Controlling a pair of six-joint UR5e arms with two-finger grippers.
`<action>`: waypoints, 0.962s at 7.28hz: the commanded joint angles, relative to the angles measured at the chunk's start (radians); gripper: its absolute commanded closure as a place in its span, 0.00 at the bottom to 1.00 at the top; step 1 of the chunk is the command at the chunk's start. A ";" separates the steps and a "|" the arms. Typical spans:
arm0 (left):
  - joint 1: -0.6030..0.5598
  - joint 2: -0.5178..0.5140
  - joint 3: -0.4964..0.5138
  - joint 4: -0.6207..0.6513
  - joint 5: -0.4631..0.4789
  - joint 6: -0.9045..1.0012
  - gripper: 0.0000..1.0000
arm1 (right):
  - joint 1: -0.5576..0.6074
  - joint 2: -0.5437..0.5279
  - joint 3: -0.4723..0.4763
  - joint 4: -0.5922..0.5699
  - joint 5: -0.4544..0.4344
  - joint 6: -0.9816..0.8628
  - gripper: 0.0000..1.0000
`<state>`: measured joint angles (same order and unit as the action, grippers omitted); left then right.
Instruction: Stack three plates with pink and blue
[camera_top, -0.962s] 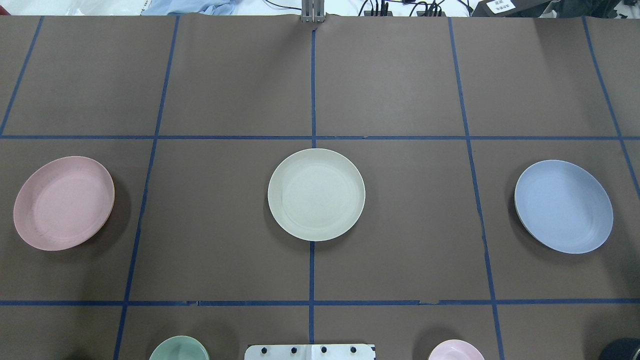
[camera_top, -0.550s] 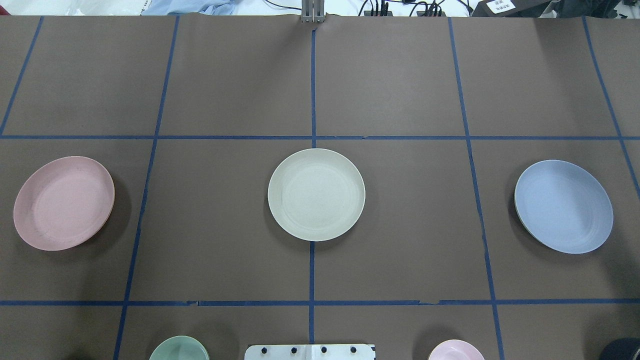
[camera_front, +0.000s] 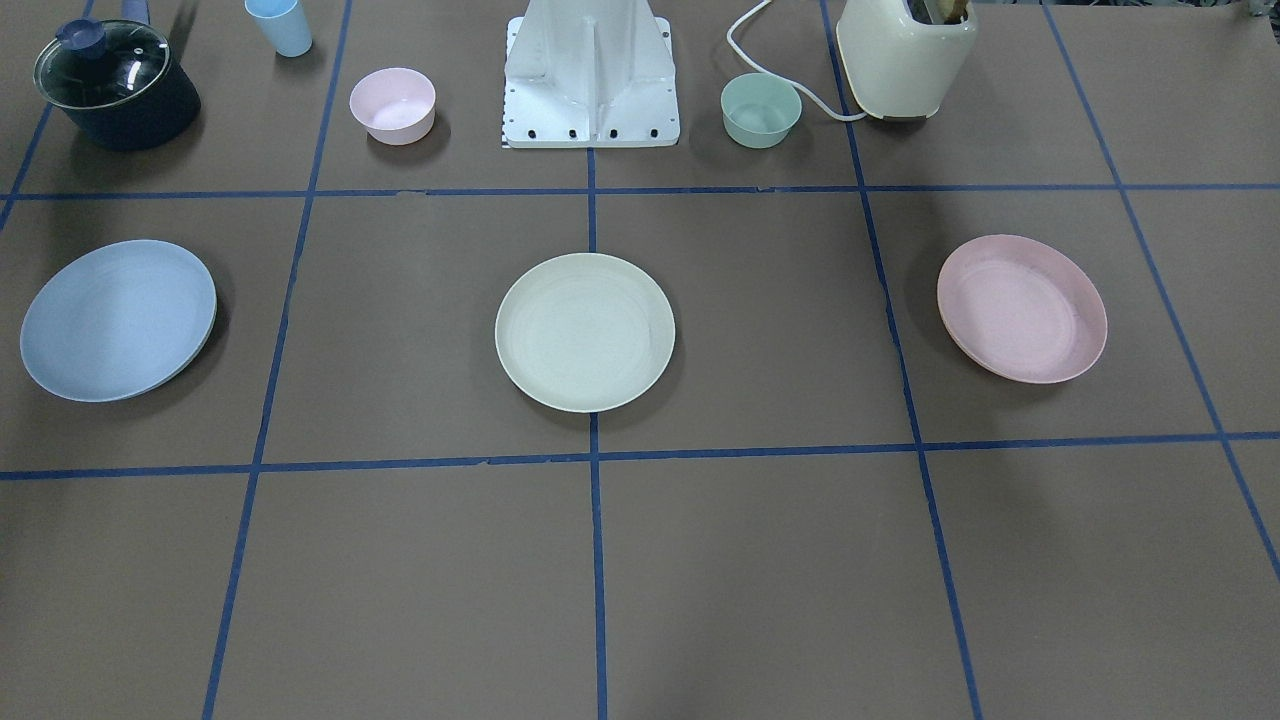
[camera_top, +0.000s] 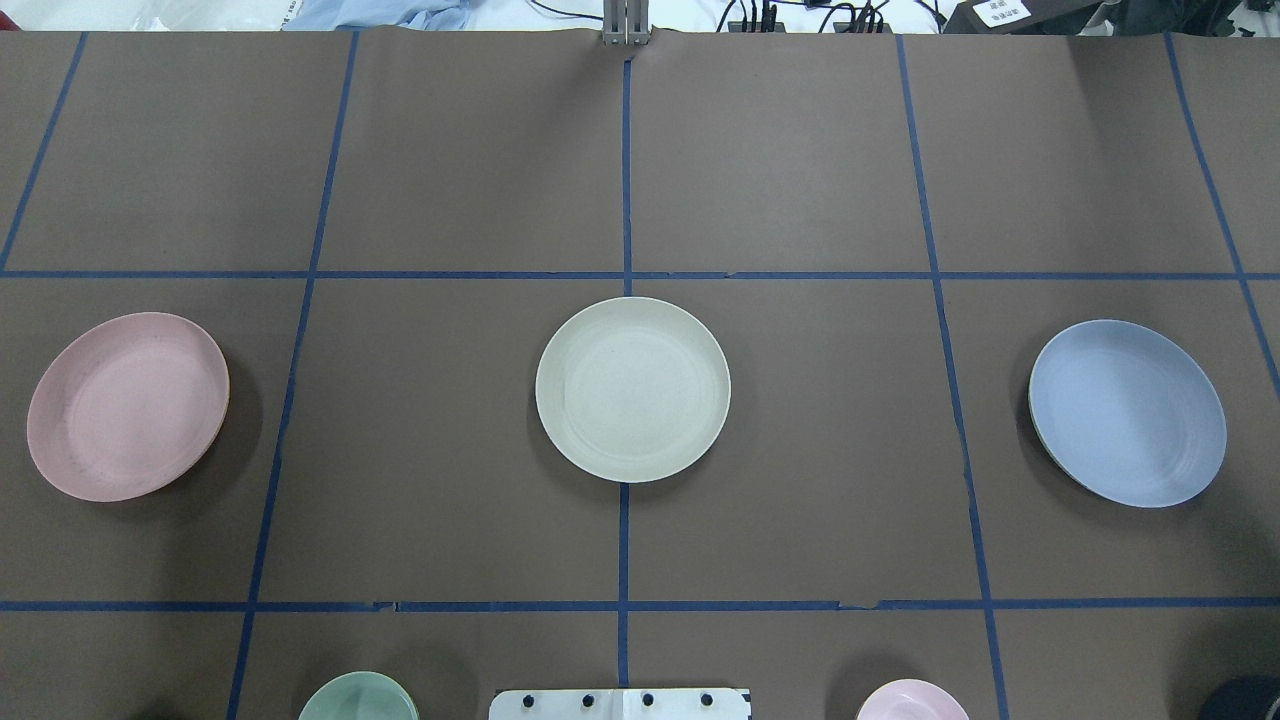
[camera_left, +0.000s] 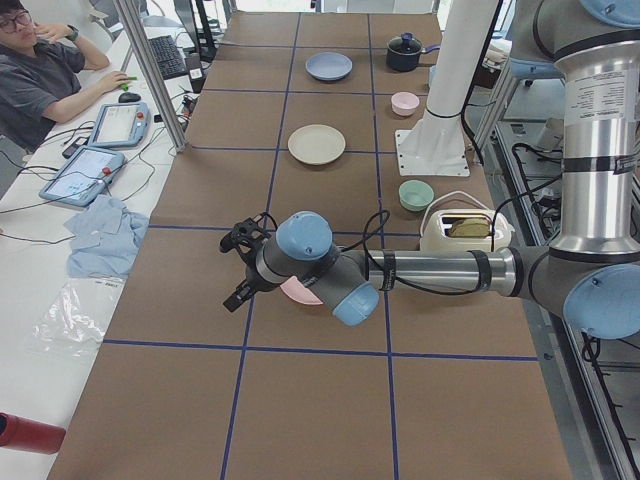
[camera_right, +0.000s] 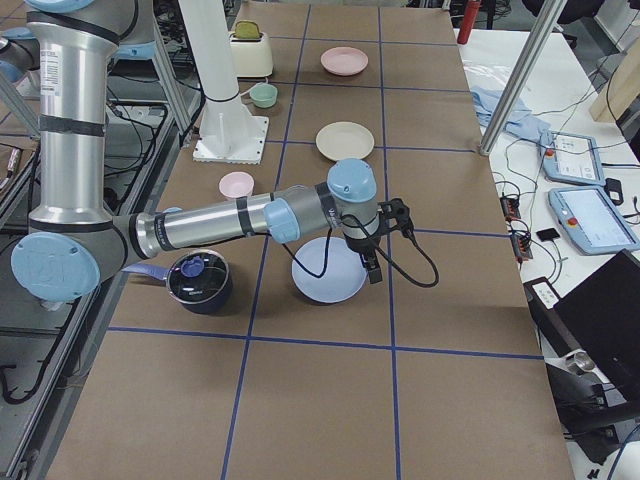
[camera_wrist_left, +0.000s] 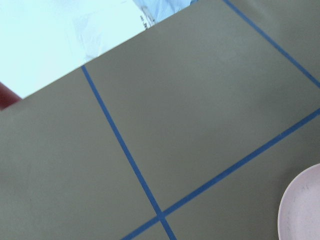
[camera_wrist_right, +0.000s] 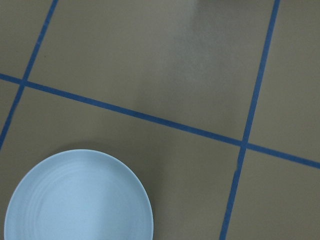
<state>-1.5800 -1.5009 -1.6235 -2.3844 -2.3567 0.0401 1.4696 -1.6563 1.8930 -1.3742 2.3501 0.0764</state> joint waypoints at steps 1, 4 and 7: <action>0.000 -0.022 0.057 -0.106 0.000 -0.116 0.00 | -0.005 0.009 0.003 0.075 0.000 0.026 0.00; 0.141 0.005 0.146 -0.202 0.002 -0.304 0.00 | -0.197 0.010 0.005 0.289 -0.070 0.407 0.00; 0.308 0.065 0.275 -0.511 0.133 -0.580 0.00 | -0.287 -0.003 0.005 0.392 -0.144 0.560 0.00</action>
<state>-1.3526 -1.4522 -1.3998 -2.7667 -2.2975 -0.4069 1.1996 -1.6543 1.8975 -1.0037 2.2177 0.6073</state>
